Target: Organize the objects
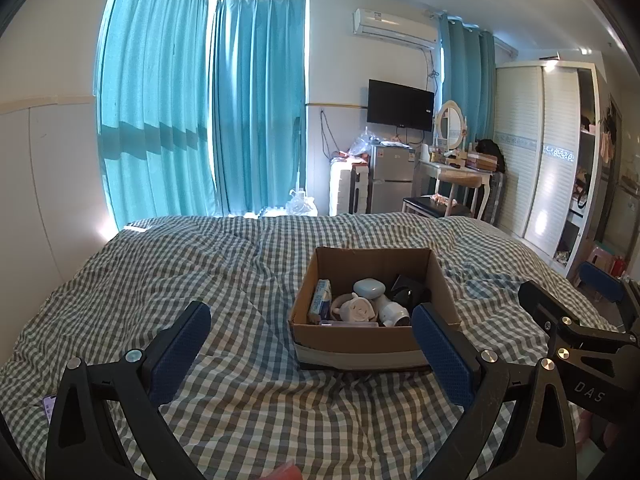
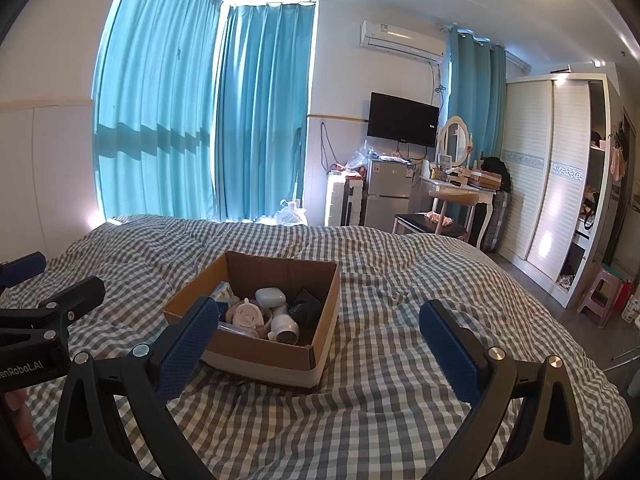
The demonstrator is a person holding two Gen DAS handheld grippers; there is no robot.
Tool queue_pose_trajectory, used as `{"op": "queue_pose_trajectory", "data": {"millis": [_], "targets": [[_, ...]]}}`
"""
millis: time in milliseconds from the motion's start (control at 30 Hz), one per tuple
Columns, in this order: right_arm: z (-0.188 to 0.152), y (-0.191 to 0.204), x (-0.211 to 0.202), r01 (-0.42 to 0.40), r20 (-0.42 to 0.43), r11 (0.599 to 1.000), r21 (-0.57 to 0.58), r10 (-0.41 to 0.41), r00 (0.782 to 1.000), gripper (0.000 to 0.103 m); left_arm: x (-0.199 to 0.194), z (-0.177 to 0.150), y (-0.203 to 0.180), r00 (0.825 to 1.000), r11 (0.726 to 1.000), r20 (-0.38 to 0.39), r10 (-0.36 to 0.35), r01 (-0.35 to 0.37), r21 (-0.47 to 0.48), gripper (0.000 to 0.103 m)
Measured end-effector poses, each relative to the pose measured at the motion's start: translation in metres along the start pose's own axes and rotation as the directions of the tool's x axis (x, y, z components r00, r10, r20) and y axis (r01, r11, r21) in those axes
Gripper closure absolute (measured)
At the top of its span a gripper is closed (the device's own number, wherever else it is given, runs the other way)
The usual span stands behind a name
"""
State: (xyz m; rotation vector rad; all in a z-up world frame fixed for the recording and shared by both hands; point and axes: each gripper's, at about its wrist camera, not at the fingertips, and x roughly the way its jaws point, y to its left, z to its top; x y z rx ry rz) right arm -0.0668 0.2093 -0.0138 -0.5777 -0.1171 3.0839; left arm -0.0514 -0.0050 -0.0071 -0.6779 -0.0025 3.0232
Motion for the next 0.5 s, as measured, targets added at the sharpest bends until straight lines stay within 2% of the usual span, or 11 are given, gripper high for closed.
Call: {"op": "queue_pose_trajectory", "data": {"millis": [500], "targets": [[-0.0046, 0.0013, 0.0037, -0.001, -0.011, 1.0, -0.004, 0.001, 1.0, 0.002, 0.0022, -0.0045, 0.0035, 1.0, 1.0, -0.011, 0.004, -0.004, -0.01, 0.0]]}}
